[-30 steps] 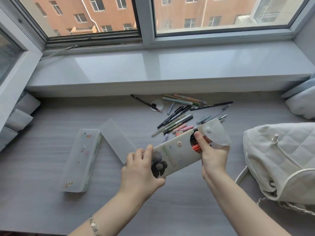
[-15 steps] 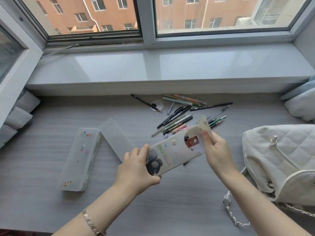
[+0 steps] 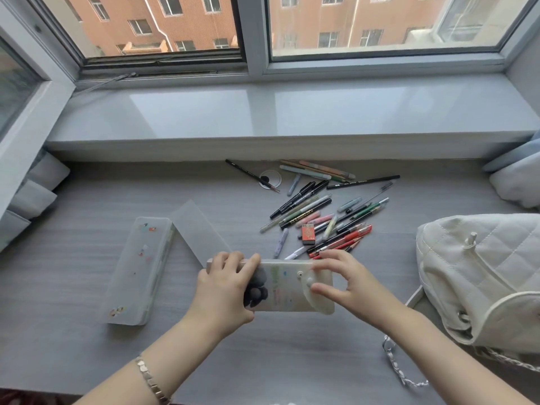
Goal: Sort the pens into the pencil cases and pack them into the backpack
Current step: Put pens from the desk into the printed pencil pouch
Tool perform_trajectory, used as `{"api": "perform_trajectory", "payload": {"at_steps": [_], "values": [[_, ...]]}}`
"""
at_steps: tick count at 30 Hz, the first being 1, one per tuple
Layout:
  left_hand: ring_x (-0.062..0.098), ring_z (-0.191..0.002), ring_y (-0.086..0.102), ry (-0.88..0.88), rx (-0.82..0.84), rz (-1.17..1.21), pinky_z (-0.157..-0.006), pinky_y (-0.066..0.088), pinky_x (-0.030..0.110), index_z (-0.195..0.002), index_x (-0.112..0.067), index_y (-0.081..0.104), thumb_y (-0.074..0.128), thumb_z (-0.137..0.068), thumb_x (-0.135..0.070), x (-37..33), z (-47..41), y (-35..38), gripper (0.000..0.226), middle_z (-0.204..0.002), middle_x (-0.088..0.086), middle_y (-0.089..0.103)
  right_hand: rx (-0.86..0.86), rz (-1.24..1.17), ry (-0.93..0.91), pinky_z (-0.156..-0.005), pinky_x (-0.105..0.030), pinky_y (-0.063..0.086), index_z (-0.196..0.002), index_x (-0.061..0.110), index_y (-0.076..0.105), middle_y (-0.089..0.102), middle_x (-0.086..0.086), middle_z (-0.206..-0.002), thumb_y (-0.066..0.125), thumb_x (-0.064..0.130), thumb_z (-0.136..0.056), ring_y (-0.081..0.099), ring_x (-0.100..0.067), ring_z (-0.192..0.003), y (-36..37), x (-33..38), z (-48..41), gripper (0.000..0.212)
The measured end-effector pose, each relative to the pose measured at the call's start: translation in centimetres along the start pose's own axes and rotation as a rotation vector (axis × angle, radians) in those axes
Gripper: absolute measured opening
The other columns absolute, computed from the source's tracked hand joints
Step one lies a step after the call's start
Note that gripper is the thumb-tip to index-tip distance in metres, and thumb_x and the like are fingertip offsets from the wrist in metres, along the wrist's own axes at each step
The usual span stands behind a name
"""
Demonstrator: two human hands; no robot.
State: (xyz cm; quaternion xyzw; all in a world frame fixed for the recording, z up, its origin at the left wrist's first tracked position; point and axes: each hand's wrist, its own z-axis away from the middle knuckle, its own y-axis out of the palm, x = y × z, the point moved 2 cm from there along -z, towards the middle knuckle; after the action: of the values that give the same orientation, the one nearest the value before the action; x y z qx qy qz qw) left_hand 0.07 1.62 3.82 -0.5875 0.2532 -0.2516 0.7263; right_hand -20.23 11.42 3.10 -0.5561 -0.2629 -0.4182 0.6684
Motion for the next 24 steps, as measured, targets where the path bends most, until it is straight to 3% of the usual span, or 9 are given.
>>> {"api": "perform_trajectory", "payload": {"at_steps": [3, 5, 8, 10, 12, 14, 16, 19, 24], "values": [[0.024, -0.079, 0.065, 0.014, 0.045, -0.015, -0.041, 0.044, 0.029, -0.108, -0.029, 0.048, 0.074, -0.008, -0.041, -0.2, -0.2, 0.2, 0.104, -0.088, -0.003, 0.062, -0.078, -0.122, -0.03, -0.092, 0.001, 0.028, -0.071, 0.052, 0.061, 0.048, 0.011, -0.122, 0.078, 0.023, -0.07, 0.045, 0.005, -0.114, 0.9, -0.8, 0.0, 0.033], [0.025, -0.081, 0.064, 0.015, 0.065, -0.01, -0.042, 0.043, 0.031, -0.108, -0.03, 0.047, 0.076, -0.009, -0.039, -0.6, -0.3, 0.1, 0.104, -0.09, -0.003, 0.062, -0.146, -0.198, -0.031, -0.09, -0.001, 0.034, -0.064, 0.047, 0.064, 0.058, 0.008, -0.113, 0.081, 0.015, -0.065, 0.05, 0.013, -0.105, 1.2, -1.4, 0.0, 0.036], [0.026, -0.117, 0.044, -0.001, 0.111, 0.018, -0.072, 0.043, 0.036, -0.129, -0.032, 0.033, 0.076, -0.049, -0.033, -1.7, -0.3, -0.5, 0.091, -0.122, -0.003, 0.046, -0.221, -0.315, -0.02, -0.088, -0.012, 0.043, -0.062, 0.036, 0.072, 0.066, 0.008, -0.104, 0.079, 0.005, -0.066, 0.056, 0.006, -0.101, 1.7, -1.7, 0.1, 0.032], [0.023, -0.127, 0.027, -0.024, 0.142, -0.013, -0.084, 0.037, 0.034, -0.138, -0.033, 0.023, 0.065, -0.068, -0.029, -2.2, -0.4, -0.4, 0.082, -0.134, -0.005, 0.032, -0.267, -0.331, -0.028, -0.088, -0.013, 0.044, -0.065, 0.035, 0.074, 0.067, 0.009, -0.102, 0.077, 0.003, -0.069, 0.058, 0.0, -0.101, 1.9, -1.7, 0.2, 0.032], [0.026, -0.125, 0.032, -0.013, 0.092, -0.015, -0.08, 0.038, 0.035, -0.136, -0.032, 0.027, 0.07, -0.063, -0.028, -2.4, -0.4, -0.5, 0.085, -0.133, -0.001, 0.037, -0.29, -0.322, -0.037, -0.087, -0.012, 0.044, -0.065, 0.037, 0.074, 0.066, 0.014, -0.101, 0.076, 0.002, -0.069, 0.058, -0.001, -0.101, 2.0, -1.9, 0.4, 0.035], [0.029, -0.106, 0.049, 0.036, 0.032, -0.026, -0.063, 0.043, 0.037, -0.121, -0.029, 0.039, 0.081, -0.033, -0.031, -2.1, -0.2, -0.2, 0.098, -0.113, 0.003, 0.057, -0.293, -0.296, -0.072, -0.087, -0.011, 0.043, -0.066, 0.039, 0.073, 0.068, 0.019, -0.098, 0.078, 0.006, -0.068, 0.058, 0.0, -0.102, 2.1, -2.2, 0.5, 0.033], [0.028, -0.092, 0.049, 0.086, -0.091, -0.071, -0.052, 0.045, 0.036, -0.107, -0.027, 0.045, 0.078, -0.01, -0.031, -1.8, -0.2, 0.9, 0.102, -0.095, 0.004, 0.063, -0.296, -0.266, -0.114, -0.086, -0.008, 0.042, -0.068, 0.042, 0.072, 0.066, 0.022, -0.103, 0.078, 0.023, -0.066, 0.057, 0.0, -0.102, 2.3, -2.2, 0.9, 0.02], [0.028, -0.095, 0.042, 0.144, -0.216, -0.057, -0.062, 0.049, 0.042, -0.107, -0.025, 0.047, 0.075, -0.014, -0.025, -2.0, 0.3, 1.5, 0.097, -0.102, 0.006, 0.052, -0.329, -0.24, -0.137, -0.085, -0.01, 0.042, -0.07, 0.044, 0.071, 0.065, 0.02, -0.107, 0.069, 0.039, -0.065, 0.056, -0.002, -0.098, 2.4, -2.2, 1.2, 0.008], [0.029, -0.098, 0.043, 0.161, -0.37, -0.027, -0.07, 0.045, 0.043, -0.11, -0.023, 0.047, 0.07, -0.027, -0.017, -2.1, 0.6, 2.1, 0.087, -0.109, 0.006, 0.042, -0.373, -0.248, -0.123, -0.081, -0.009, 0.041, -0.073, 0.045, 0.071, 0.066, 0.021, -0.1, 0.073, 0.038, -0.059, 0.055, -0.004, -0.092, 2.1, -1.2, 1.0, 0.016]]}}
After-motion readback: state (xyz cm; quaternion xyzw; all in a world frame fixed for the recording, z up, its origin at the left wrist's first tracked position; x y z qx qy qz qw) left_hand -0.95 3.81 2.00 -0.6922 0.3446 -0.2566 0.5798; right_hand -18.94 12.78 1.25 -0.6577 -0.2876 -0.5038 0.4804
